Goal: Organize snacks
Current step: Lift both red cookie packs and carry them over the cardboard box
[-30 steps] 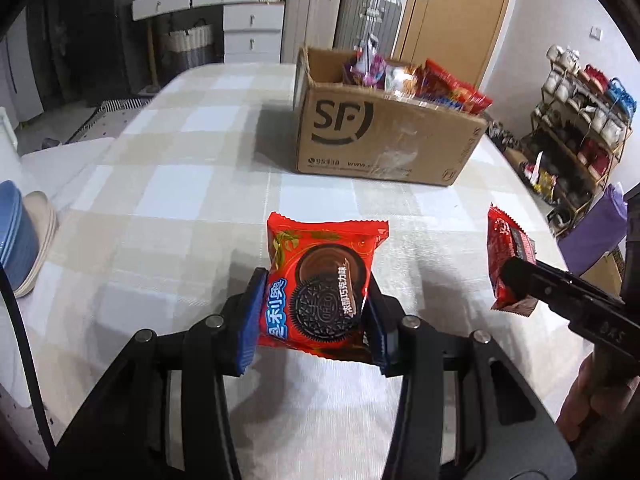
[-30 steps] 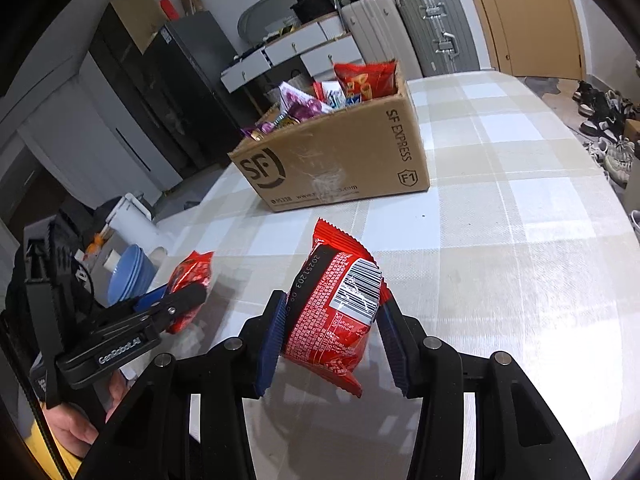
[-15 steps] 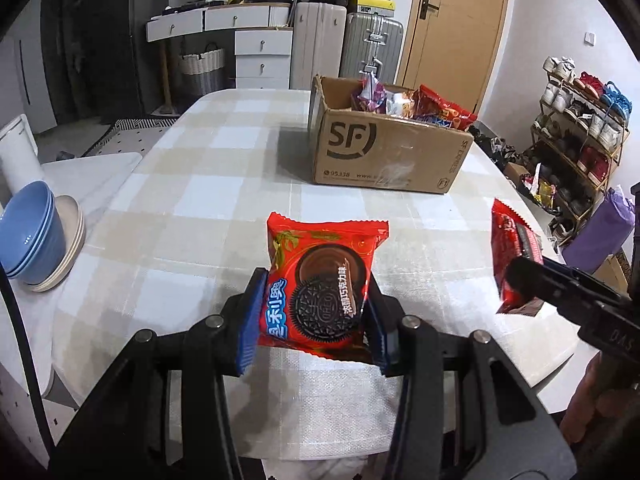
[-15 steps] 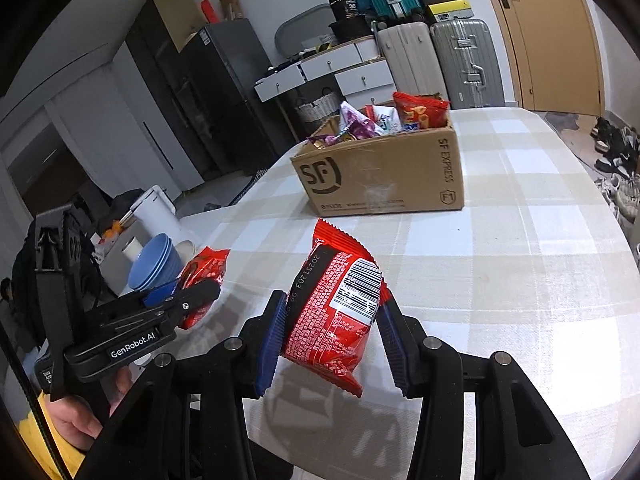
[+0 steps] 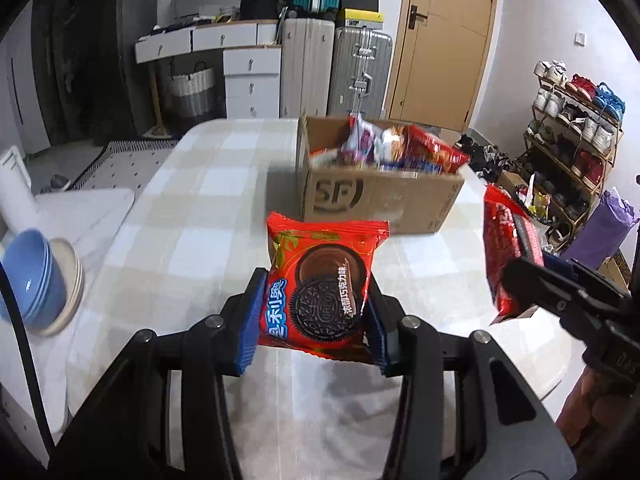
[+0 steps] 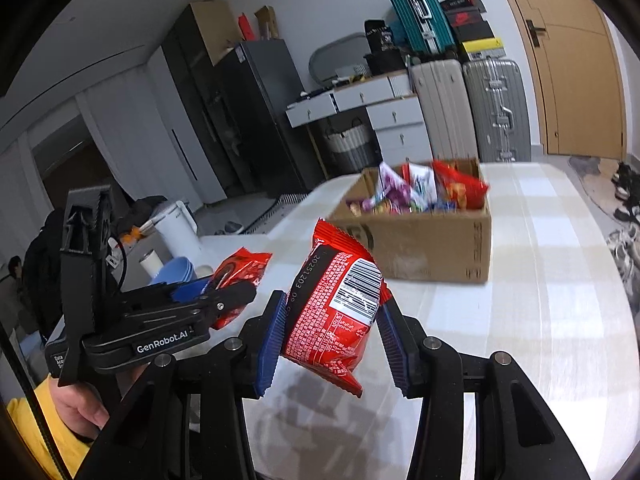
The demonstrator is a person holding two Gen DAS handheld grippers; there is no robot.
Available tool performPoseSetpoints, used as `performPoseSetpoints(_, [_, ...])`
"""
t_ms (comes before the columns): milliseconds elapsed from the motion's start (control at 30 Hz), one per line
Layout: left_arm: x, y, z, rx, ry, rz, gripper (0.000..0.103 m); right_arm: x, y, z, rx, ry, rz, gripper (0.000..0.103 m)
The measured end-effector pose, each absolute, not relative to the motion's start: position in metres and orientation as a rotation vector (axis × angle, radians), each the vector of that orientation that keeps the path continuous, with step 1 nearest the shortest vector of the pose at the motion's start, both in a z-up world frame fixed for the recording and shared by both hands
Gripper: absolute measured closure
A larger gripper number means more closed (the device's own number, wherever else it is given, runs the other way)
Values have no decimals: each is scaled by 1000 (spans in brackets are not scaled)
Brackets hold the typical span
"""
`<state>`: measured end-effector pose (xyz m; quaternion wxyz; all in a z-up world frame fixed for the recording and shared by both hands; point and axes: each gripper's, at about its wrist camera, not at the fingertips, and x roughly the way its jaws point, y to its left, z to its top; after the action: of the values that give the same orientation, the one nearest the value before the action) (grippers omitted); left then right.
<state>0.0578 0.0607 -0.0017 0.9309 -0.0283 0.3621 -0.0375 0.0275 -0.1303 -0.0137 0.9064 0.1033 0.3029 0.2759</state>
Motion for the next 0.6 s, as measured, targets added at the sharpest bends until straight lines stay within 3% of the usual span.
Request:
performPoseSetpoints(367, [136,44,44,47,690,-89,61,92,-140,17,229,585,569,57])
performPoseSetpoints(600, [207,50,47,5,749,-120,61,141,-140,32,209,589,563,57])
